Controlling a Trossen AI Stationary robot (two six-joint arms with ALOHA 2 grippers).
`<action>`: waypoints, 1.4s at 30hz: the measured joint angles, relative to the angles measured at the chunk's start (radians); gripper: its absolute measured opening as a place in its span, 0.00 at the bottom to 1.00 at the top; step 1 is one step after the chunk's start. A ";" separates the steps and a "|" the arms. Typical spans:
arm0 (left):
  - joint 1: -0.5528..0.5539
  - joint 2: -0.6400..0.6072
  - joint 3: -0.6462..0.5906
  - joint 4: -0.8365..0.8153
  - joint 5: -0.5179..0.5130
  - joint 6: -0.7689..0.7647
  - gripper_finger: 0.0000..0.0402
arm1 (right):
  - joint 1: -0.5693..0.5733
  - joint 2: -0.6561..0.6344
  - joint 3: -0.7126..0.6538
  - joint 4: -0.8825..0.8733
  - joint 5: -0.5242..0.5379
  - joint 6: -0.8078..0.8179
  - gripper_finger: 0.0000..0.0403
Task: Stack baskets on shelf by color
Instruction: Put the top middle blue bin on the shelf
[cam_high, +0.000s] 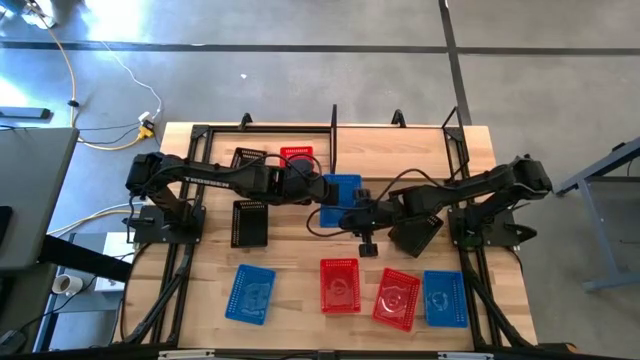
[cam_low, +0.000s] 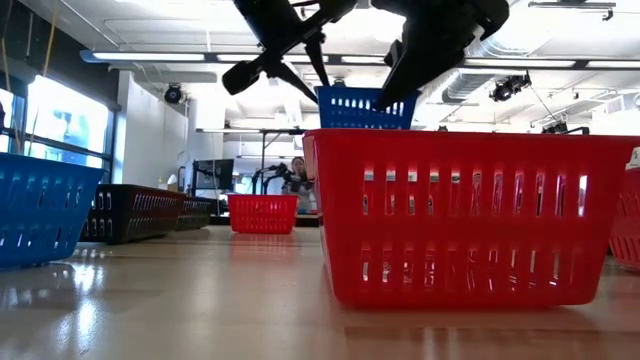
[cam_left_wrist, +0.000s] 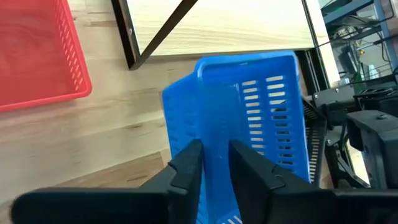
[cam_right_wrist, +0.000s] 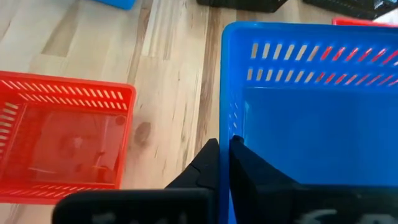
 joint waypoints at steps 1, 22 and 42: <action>0.000 0.000 0.000 0.000 0.000 0.000 0.20 | 0.001 0.000 0.000 -0.004 0.000 0.010 0.01; 0.079 -0.006 0.001 0.004 0.180 0.222 0.33 | 0.064 -0.063 -0.003 -0.123 0.120 0.211 0.00; 0.126 -0.179 0.001 0.027 0.198 0.503 0.33 | 0.069 -0.363 -0.088 -0.246 0.326 0.315 0.00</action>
